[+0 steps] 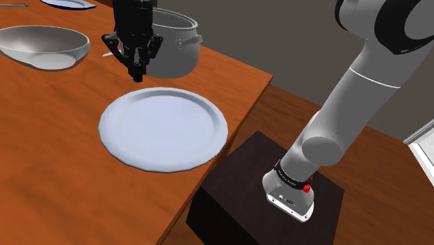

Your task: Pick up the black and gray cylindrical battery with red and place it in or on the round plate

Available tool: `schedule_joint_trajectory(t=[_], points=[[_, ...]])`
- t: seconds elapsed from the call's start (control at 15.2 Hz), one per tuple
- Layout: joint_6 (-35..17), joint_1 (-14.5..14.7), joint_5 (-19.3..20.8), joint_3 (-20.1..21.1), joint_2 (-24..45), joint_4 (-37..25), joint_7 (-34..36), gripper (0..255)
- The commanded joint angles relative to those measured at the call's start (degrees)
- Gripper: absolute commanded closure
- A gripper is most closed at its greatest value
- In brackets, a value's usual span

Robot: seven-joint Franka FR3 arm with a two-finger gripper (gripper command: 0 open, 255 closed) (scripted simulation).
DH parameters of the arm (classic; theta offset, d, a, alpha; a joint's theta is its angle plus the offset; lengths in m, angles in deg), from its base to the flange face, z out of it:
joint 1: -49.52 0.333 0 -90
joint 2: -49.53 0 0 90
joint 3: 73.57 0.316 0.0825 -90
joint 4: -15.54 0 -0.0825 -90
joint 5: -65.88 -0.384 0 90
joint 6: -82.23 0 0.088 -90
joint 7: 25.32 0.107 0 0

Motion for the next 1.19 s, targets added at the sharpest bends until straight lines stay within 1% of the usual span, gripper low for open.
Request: schedule_joint_trajectory(t=[0.0, 0.53, 0.79, 1.12], points=[[1.45, -0.02, 0.01, -0.02, 0.06, -1.47, -0.11, 255], [7.45, 0.24, 0.48, 0.16, 0.95, -8.21, 0.06, 255], [6.58, 0.58, -4.22, 0.50, -7.58, -0.21, 0.35, 255], [7.04, 2.52, -9.54, 0.56, -17.32, 7.60, 1.15, 255]])
